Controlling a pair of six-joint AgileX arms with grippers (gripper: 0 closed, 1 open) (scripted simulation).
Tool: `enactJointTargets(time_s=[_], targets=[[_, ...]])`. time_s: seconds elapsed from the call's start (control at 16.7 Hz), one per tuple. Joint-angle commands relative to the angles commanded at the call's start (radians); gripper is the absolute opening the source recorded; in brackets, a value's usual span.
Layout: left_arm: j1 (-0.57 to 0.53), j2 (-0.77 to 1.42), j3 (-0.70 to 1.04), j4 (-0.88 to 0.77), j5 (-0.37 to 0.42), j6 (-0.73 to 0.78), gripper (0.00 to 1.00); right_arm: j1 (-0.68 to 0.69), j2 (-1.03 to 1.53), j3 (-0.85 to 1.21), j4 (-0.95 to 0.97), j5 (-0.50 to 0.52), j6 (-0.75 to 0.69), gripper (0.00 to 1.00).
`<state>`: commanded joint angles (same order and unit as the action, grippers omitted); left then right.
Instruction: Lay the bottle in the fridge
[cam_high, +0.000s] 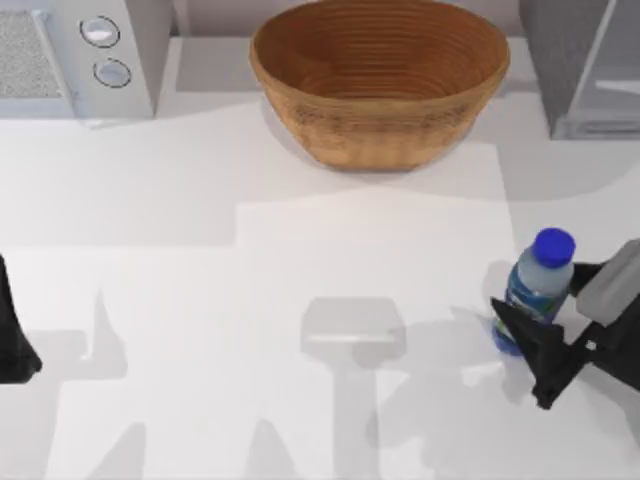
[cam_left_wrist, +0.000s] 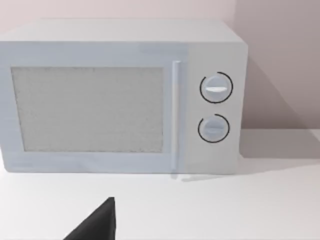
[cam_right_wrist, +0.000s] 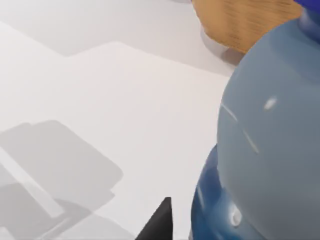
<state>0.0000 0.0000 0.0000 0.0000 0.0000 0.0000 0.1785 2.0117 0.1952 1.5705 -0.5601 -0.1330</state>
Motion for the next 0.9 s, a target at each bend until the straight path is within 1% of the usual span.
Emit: enactJointTargets(time_s=[0.36, 0.42, 0.9], targets=[[0.0, 0.0, 0.0, 0.0, 0.0, 0.0, 1.0, 0.0, 0.0, 0.0, 0.0, 0.0, 0.0, 0.03], [0.0, 0.0, 0.0, 0.0, 0.0, 0.0, 1.0, 0.0, 0.0, 0.0, 0.0, 0.0, 0.0, 0.01], [0.0, 0.0, 0.0, 0.0, 0.0, 0.0, 1.0, -0.001, 0.0, -0.001, 0.0, 0.0, 0.001, 0.01]])
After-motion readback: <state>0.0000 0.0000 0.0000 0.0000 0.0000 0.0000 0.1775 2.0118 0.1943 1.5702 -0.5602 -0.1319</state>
